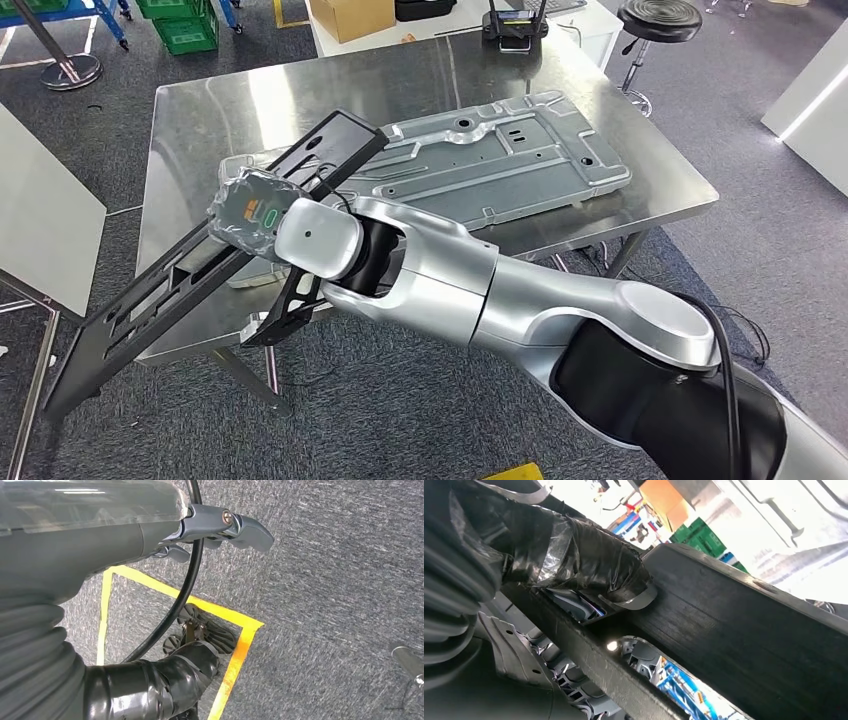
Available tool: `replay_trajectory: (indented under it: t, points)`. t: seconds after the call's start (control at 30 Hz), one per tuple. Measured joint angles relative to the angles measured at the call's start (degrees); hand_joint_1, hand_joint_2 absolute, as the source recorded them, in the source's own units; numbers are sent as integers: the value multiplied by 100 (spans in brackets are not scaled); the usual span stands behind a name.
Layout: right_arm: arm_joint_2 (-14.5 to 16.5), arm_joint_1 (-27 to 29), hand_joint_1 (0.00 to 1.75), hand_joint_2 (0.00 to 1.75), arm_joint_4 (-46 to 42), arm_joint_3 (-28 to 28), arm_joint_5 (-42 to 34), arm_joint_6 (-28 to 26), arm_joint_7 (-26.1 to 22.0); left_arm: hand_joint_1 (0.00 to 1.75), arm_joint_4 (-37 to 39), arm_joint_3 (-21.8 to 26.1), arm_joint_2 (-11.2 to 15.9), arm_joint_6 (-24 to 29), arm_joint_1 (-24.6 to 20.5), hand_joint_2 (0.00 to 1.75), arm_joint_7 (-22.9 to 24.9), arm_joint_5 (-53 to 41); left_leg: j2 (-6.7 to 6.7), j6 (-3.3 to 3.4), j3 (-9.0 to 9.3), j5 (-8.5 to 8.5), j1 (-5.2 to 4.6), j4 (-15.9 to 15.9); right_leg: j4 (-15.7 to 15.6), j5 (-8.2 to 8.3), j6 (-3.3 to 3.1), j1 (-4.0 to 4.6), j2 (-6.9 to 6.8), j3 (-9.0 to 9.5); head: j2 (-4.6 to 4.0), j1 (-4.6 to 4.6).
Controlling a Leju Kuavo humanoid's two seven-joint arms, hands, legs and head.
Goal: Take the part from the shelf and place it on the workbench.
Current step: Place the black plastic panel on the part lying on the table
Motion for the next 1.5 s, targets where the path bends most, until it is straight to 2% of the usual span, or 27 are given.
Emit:
replay_trajectory:
  t: [0.23, 0.47, 0.73, 1.03, 1.5]
  points:
    - [8, -44, 175, 175, 249, -67, 1, -8, 78, 0, 0, 0, 0, 1, 0, 175, -1, 29, 0, -2, 0, -2, -1, 2, -1, 0, 1, -2, -1, 0, 0, 0]
    - [-48, -189, 175, 175, 877, -430, 176, -121, 185, 0, 0, 0, 0, 23, 6, 175, -10, 58, 0, -2, 1, -1, -1, 4, 0, 2, 2, -2, -1, 0, 0, 0]
    - [-306, -333, 175, 175, 1415, -905, 400, -121, 378, 0, 0, 0, -2, 113, 25, 175, 8, 162, -1, -1, -2, -2, -2, 10, 0, 3, 4, -3, -1, 0, 0, 0]
    - [-605, -361, 175, 175, 1625, -1429, 631, -61, 464, 0, 0, 0, -2, 146, 33, 175, 4, 242, -1, 0, -2, -4, -3, 12, -1, 3, 5, -4, -1, -1, 0, 0]
    - [-663, -338, 175, 175, 1746, -1518, 705, -73, 310, 0, 0, 0, 0, 220, 20, 175, 13, 220, 0, 3, -2, -7, -9, 15, -4, 6, 12, -14, 0, -1, 0, 0]
